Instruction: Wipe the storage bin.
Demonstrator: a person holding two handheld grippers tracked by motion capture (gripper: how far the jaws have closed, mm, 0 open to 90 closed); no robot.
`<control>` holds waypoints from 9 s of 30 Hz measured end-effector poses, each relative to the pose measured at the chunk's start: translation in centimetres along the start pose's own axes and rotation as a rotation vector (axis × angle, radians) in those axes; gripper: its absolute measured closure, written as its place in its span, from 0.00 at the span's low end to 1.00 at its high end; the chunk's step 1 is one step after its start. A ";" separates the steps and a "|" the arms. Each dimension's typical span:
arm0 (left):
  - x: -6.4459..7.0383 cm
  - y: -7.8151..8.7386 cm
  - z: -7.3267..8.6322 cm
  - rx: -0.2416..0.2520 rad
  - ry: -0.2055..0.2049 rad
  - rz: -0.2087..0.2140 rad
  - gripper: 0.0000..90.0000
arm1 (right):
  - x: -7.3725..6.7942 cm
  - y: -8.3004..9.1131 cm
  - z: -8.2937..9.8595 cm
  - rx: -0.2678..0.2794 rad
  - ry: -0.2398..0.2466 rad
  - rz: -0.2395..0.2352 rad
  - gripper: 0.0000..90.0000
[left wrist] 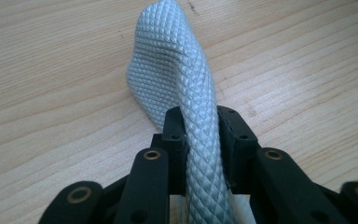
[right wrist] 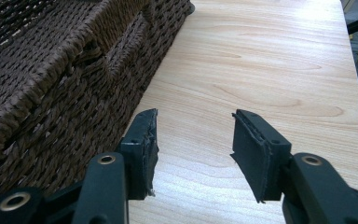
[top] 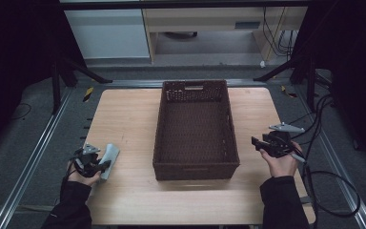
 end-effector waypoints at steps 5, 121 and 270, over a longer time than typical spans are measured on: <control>0.0 0.1 -0.2 0.016 0.012 -0.002 0.70 | 0.2 0.0 0.0 0.003 -0.006 0.000 0.56; 9.4 1.2 -12.0 0.169 -0.044 0.155 0.84 | -8.0 -1.9 -3.9 0.054 0.105 -0.189 0.68; 6.2 0.3 -11.4 0.202 -0.010 0.108 0.60 | -3.3 -0.4 -2.6 0.014 0.139 -0.091 0.80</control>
Point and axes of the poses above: each handheld gripper's, and its own axes: y roughly backward along the jaws, z roughly out of its underside, x roughly to its right, the point moved 6 cm from there along -y, roughly forward along the jaws, and after that the axes turned 4 degrees about -y, right-handed, at the moved point
